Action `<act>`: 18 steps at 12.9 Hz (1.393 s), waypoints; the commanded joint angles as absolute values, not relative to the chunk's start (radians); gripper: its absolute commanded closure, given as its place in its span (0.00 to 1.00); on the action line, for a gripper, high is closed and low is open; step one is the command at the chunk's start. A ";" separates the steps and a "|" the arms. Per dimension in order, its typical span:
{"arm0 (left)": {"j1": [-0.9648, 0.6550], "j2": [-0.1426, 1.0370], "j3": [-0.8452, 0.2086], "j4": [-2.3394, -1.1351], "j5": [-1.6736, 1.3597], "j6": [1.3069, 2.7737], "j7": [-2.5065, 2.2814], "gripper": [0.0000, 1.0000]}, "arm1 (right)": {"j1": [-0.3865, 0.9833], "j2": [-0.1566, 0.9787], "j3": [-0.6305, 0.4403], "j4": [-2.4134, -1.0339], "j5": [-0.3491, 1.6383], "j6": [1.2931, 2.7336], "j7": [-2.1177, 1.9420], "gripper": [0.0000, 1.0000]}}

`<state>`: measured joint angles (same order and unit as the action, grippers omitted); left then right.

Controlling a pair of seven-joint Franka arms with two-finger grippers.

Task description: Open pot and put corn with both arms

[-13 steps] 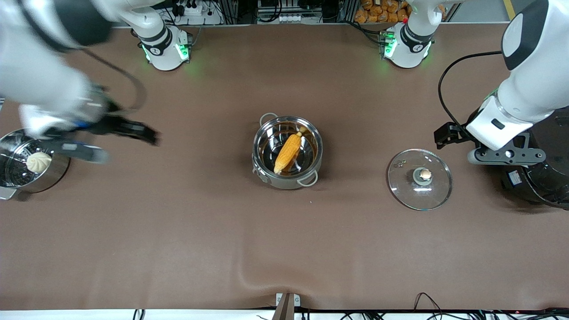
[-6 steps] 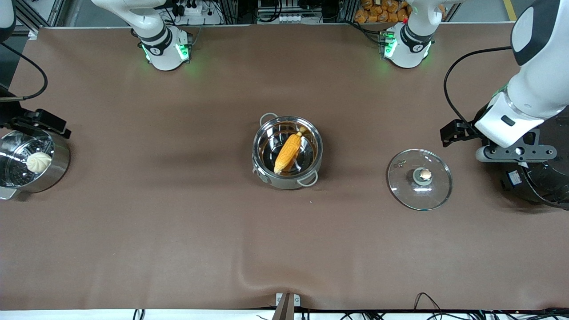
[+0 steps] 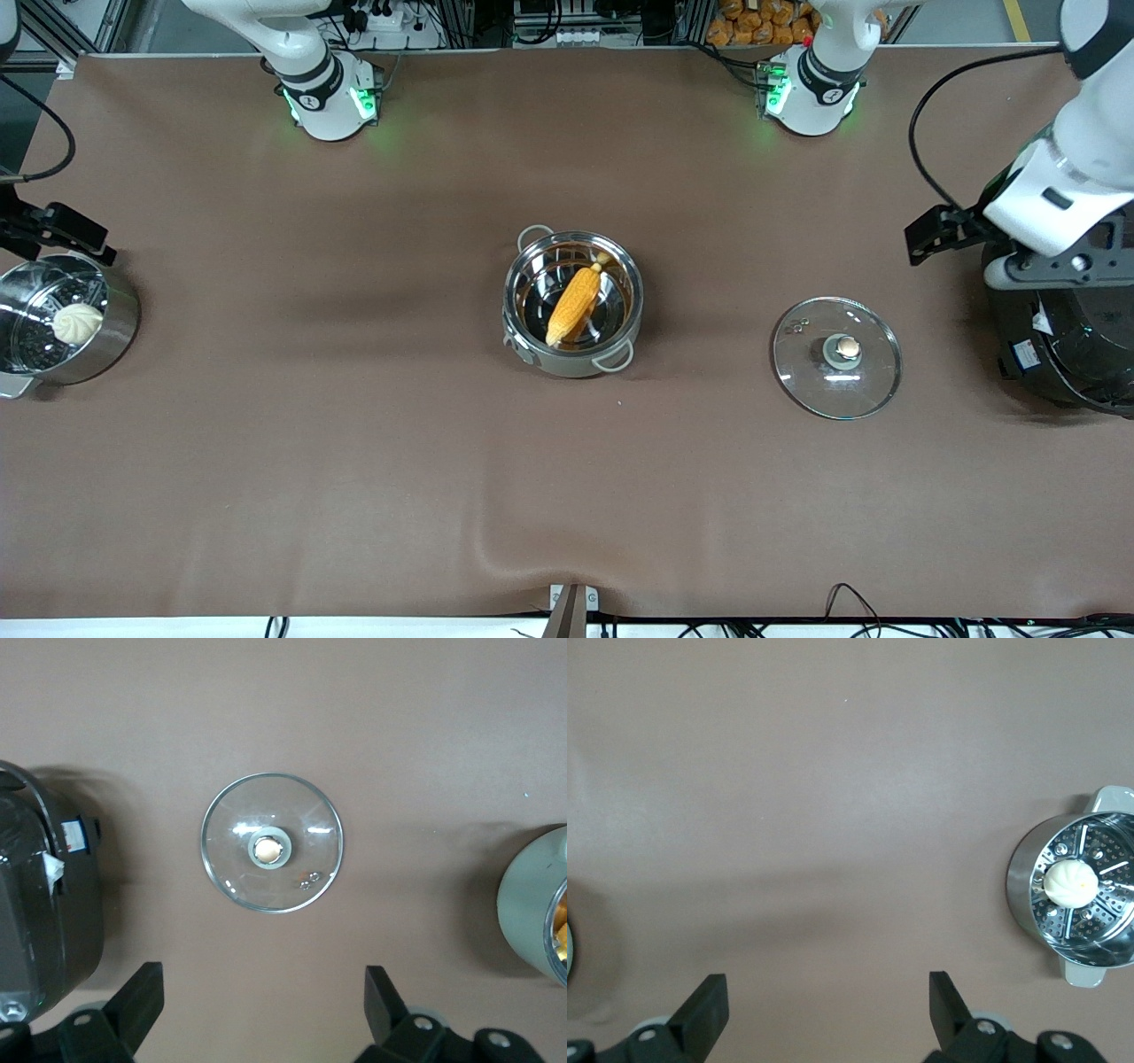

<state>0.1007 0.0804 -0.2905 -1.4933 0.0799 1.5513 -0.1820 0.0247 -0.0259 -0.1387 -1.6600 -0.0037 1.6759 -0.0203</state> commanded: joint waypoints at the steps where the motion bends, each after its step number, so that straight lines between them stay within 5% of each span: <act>1: 0.107 0.058 -0.290 -1.499 0.081 1.511 -0.178 0.00 | 0.015 -0.066 -0.135 -1.713 -0.017 1.700 -0.038 0.00; 11: 0.085 0.037 -0.235 -1.509 0.063 1.483 -0.143 0.00 | 0.087 -0.069 -0.133 -1.712 0.002 1.686 0.063 0.00; 18: 0.043 0.025 -0.173 -1.508 0.058 1.483 -0.114 0.00 | 0.086 -0.067 -0.133 -1.666 0.000 1.543 0.063 0.00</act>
